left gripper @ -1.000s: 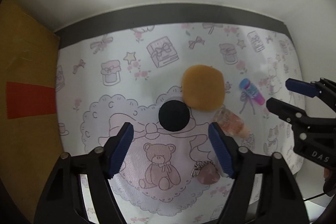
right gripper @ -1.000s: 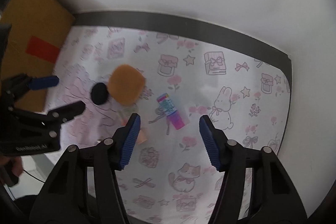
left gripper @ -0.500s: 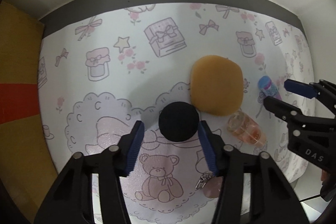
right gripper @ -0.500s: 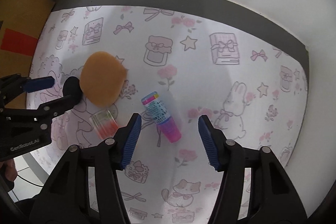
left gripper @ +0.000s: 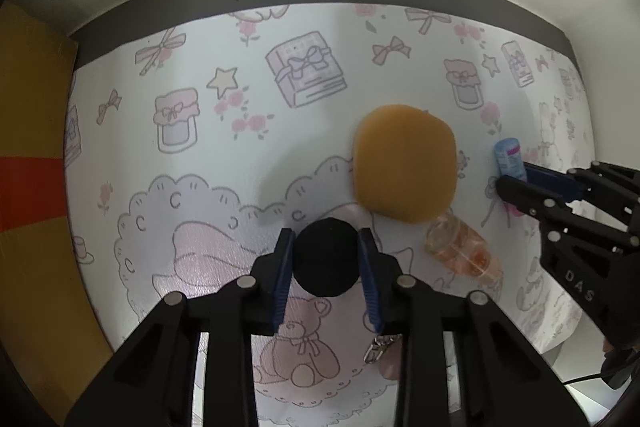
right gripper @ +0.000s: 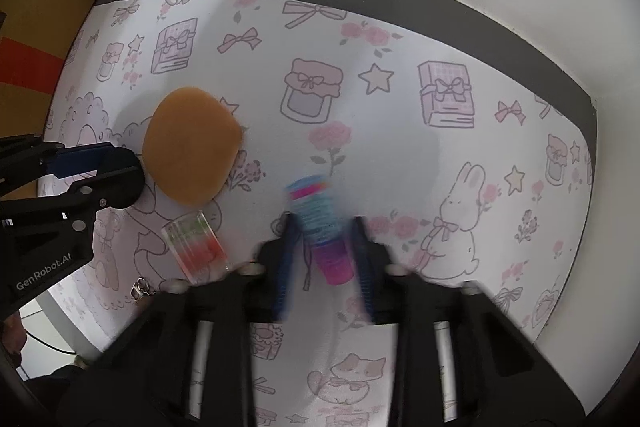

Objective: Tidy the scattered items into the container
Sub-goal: 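Close the left tool on the black round puff while the right tool grasps the pink-and-blue tube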

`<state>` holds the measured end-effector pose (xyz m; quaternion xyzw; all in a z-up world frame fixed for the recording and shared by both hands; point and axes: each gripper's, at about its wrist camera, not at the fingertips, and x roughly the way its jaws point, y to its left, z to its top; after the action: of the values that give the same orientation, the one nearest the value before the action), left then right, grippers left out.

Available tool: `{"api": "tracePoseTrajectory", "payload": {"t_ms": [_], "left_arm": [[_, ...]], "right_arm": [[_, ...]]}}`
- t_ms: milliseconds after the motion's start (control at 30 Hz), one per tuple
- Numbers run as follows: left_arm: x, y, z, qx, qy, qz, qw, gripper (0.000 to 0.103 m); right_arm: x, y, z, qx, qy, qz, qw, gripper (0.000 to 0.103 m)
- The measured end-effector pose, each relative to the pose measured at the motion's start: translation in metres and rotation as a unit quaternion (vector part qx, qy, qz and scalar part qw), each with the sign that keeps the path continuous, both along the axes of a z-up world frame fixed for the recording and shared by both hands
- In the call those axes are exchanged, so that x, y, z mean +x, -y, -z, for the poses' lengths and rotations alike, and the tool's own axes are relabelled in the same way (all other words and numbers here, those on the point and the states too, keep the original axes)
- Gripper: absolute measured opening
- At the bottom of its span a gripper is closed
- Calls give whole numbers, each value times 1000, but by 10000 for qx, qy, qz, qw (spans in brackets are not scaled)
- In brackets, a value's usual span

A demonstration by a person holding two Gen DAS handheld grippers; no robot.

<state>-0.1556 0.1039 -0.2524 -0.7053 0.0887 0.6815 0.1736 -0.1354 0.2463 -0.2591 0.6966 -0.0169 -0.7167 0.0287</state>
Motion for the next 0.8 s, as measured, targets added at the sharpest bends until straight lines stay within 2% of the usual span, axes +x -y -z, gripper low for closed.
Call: {"api": "tracePoseTrajectory", "payload": {"t_ms": [100, 200, 400, 500, 800], "left_arm": [[4, 5, -6, 30, -26, -12, 10000, 29], [7, 11, -15, 100, -73, -52, 9999, 16], [17, 19, -39, 213, -270, -61, 9994, 15], [10, 31, -49, 310, -337, -77, 9989, 9], [16, 32, -87, 493, -638, -95, 9967, 2]], "right_arm": [[1, 1, -1, -50, -9, 13, 10000, 20], [2, 3, -7, -89, -71, 35, 9999, 20], [3, 10, -28, -148, -268, 48, 9995, 20], [4, 14, -41, -201, -391, 70, 9990, 20], [19, 28, -87, -203, -780, 73, 9967, 20]]}}
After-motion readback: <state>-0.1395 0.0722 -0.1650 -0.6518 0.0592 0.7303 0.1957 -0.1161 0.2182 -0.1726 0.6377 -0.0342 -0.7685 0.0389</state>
